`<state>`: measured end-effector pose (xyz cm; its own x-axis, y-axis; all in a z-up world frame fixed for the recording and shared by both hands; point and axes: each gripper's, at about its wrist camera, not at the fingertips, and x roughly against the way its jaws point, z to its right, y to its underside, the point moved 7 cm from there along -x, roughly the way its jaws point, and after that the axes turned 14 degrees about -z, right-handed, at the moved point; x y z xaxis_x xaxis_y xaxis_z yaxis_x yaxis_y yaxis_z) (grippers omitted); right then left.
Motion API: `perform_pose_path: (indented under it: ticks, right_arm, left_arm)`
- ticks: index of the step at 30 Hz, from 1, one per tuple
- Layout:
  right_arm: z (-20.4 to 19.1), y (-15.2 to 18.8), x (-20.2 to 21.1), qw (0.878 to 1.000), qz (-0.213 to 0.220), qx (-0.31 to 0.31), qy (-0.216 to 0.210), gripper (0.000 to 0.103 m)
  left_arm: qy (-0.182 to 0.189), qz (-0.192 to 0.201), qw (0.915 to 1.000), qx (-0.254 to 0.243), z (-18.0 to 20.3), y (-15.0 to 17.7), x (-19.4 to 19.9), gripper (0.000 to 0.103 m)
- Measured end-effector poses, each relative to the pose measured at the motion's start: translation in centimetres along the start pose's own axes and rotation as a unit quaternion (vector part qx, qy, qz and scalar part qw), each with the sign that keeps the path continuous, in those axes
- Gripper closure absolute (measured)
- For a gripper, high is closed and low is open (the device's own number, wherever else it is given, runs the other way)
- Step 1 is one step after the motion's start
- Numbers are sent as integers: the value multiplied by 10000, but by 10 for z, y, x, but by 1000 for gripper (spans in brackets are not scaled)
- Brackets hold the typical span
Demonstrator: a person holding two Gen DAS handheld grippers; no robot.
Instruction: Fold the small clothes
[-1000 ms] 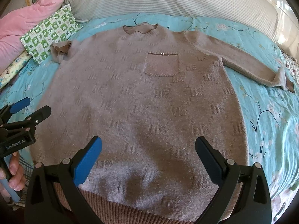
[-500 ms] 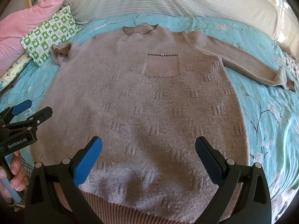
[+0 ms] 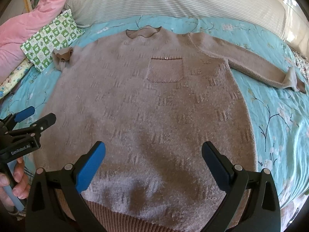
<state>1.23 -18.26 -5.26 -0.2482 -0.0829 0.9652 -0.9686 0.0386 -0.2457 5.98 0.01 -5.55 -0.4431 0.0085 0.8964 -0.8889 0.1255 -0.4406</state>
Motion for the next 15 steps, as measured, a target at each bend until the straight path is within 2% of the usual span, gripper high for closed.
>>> perform_pose_path:
  ticks: [7,15]
  right_arm:
    - [2,-1,-2,9999,-15,-77,-128,3]
    - [5,-4,-3,9997,-12,-148,-196,3]
  left_arm:
    - [-140,118,9998,-61,-2,-4,-1,8]
    - [-137,36,9999,-74,-1,-7,-6,8]
